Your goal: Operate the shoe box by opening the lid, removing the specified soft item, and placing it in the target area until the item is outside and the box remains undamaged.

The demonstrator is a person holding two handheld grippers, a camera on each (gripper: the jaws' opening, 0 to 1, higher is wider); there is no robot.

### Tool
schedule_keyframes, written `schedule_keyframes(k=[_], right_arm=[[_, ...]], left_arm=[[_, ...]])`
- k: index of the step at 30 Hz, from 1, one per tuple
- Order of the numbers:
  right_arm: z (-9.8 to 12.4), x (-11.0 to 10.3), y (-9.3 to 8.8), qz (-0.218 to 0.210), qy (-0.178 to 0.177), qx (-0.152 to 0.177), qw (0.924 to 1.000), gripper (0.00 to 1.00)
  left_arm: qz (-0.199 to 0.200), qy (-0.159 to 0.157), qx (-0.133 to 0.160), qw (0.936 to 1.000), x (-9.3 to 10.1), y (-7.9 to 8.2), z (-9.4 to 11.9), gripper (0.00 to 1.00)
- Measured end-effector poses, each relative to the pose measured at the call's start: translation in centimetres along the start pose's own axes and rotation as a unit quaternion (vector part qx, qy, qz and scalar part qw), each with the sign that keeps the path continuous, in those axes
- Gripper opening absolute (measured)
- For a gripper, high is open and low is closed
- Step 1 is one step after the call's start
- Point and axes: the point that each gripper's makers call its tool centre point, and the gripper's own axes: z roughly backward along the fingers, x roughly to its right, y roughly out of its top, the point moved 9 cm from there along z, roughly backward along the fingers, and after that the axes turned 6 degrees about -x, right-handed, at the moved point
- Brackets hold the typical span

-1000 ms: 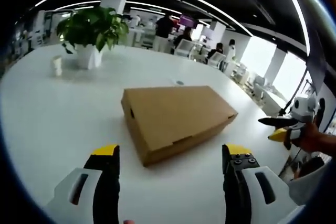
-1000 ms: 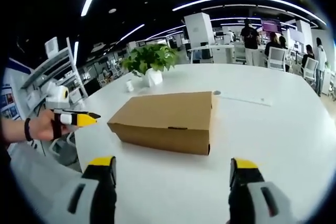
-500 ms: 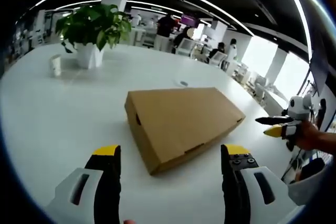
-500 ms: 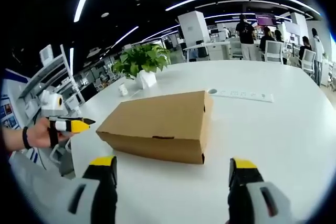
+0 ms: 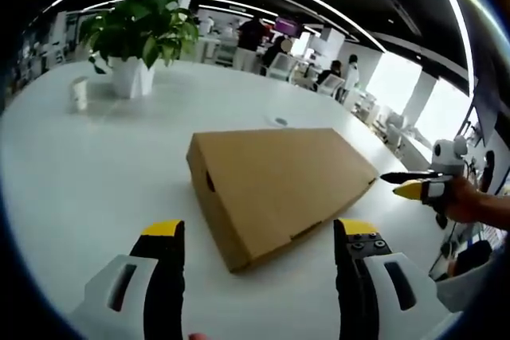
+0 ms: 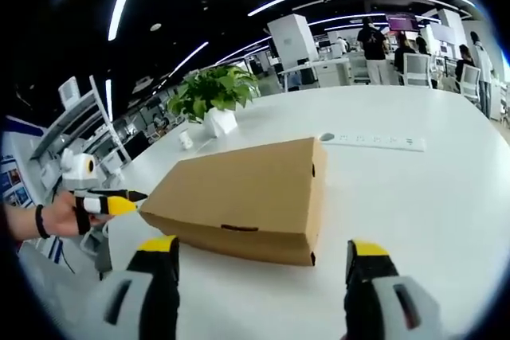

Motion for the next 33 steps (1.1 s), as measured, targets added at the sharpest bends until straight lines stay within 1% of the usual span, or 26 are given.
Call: schedule_keyframes(k=[7,14,20,28,30,33], right_arm=[[-1.2,0.2,0.3,-0.004,0.006,-0.005,1.0000,0.84],[-2.2,0.5,0.5,-0.009,0.011,-0.008,0.9999,0.83],[-2.8,0.7,0.9,-0.014,0.015,-0.007,0.9998,0.81],[-3.4,0.8,0.8,-0.014,0.019,-0.013,0.9996,0.78],[-3.5,0.8,0.6,-0.013,0.020,-0.018,0.9996,0.78],[-3.6,0.7,0.6,-0.013,0.020,-0.018,0.9995,0.77]], left_arm=[[0.003,-0.006,0.000,1.0000,-0.1,0.2,-0.8,0.79],[0.003,-0.009,-0.007,0.9999,-0.1,0.2,-1.7,0.78],[0.003,-0.009,-0.014,0.9999,-0.2,0.1,-2.2,0.77],[0.003,-0.012,-0.021,0.9997,-0.3,0.0,-2.9,0.74],[0.005,-0.011,-0.021,0.9997,-0.3,0.1,-3.0,0.74],[0.009,-0.011,-0.019,0.9997,-0.3,0.1,-3.1,0.73]])
